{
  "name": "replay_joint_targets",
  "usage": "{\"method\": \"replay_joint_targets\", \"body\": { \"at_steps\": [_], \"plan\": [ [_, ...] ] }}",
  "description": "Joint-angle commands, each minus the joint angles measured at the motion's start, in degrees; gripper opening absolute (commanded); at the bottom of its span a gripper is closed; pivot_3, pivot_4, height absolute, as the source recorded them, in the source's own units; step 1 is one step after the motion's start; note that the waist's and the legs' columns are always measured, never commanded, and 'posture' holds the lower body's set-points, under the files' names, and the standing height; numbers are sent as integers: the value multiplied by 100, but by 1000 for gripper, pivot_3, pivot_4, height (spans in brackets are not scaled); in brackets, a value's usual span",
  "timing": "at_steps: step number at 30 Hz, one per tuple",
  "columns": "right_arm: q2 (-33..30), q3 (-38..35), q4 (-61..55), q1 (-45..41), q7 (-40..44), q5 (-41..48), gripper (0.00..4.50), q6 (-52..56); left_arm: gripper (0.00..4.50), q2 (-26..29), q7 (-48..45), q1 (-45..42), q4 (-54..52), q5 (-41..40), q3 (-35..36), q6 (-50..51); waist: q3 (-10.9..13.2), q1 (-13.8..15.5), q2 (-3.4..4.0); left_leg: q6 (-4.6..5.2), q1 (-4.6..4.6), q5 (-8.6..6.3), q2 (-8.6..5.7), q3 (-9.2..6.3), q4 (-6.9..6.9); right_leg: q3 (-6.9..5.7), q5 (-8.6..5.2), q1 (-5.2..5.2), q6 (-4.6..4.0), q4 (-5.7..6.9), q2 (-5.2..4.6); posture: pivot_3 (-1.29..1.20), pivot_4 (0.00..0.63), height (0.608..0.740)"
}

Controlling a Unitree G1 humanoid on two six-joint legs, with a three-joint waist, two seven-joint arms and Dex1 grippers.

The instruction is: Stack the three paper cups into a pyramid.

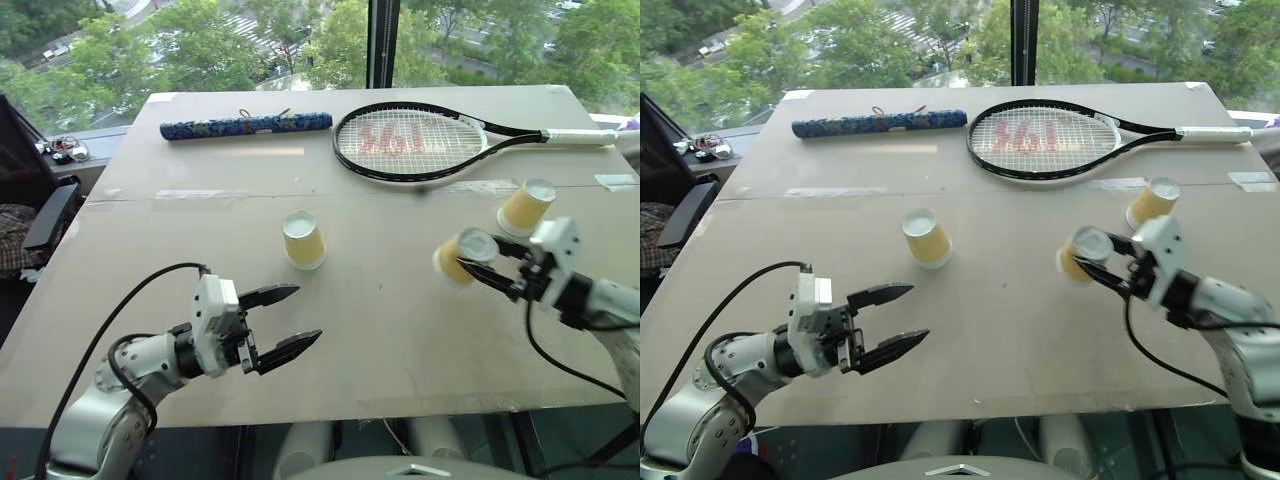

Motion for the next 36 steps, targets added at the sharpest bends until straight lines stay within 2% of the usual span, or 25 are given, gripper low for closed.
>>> {"method": "replay_joint_targets", "body": {
  "at_steps": [1, 5, 14, 16, 17, 19, 20, 29, 36],
  "plan": [
    [131, 555, 223, -631, -196, -361, 1895, 121, 4500, 22, -62, 140, -245, -157, 232, -119, 2, 28, -3, -1, 0, 0, 0, 0, 0, 0, 0, -1, 0, -2, 1, 0, 150, 740],
    [362, 1081, 578, -1245, -28, -499, 1895, 158, 4500, -57, 73, 304, -369, -258, 448, -128, 6, 107, -9, -2, -27, 1, -3, -21, -3, -19, 0, -12, 0, -18, -7, 0, 150, 740],
    [672, 1690, 1555, -1885, 189, -978, 1895, -103, 4500, -173, 362, 519, -670, -218, 503, -138, 6, 43, -9, -4, -61, 2, -4, -12, -4, -8, 0, -57, 0, -6, -8, 0, 150, 740],
    [701, 1728, 1734, -1923, 257, -1029, 3032, -119, 4500, -187, 407, 533, -706, -211, 485, -135, 6, 39, -9, -4, -62, 2, -4, -12, -5, -7, 0, -60, 0, -4, -8, 0, 150, 740],
    [706, 1728, 1803, -1935, 261, -1060, 3216, -143, 4500, -192, 427, 531, -718, -206, 472, -133, 6, 37, -9, -4, -62, 2, -4, -11, -5, -6, 0, -60, 0, -3, -8, 0, 150, 740],
    [690, 1631, 1819, -1956, 260, -1061, 4144, -195, 4500, -201, 462, 516, -727, -205, 455, -134, 5, 34, -10, -4, -62, 2, -4, -9, -5, -5, 0, -60, 0, -3, -7, 0, 150, 740],
    [665, 1499, 1745, -1981, 260, -993, 4446, -159, 4500, -205, 484, 499, -729, -208, 447, -135, 6, 34, -9, -4, -62, 2, -4, -8, -5, -4, 0, -61, 0, -2, -8, 0, 150, 740],
    [-189, 11, 811, -1807, 594, 68, 4446, 391, 4500, -213, 631, 178, -704, -269, 315, -63, 5, 53, -10, -4, -103, 2, -5, -14, 5, -10, 1, -93, 1, 0, -9, 0, 150, 740],
    [-662, -482, 2607, -2098, -956, -1405, 4446, -401, 4500, -221, 687, -188, -667, -335, 155, 44, 5, 39, -10, -4, -98, 3, -7, -2, 7, -2, 2, -93, 1, 9, -8, 0, 150, 740]
  ]
}}
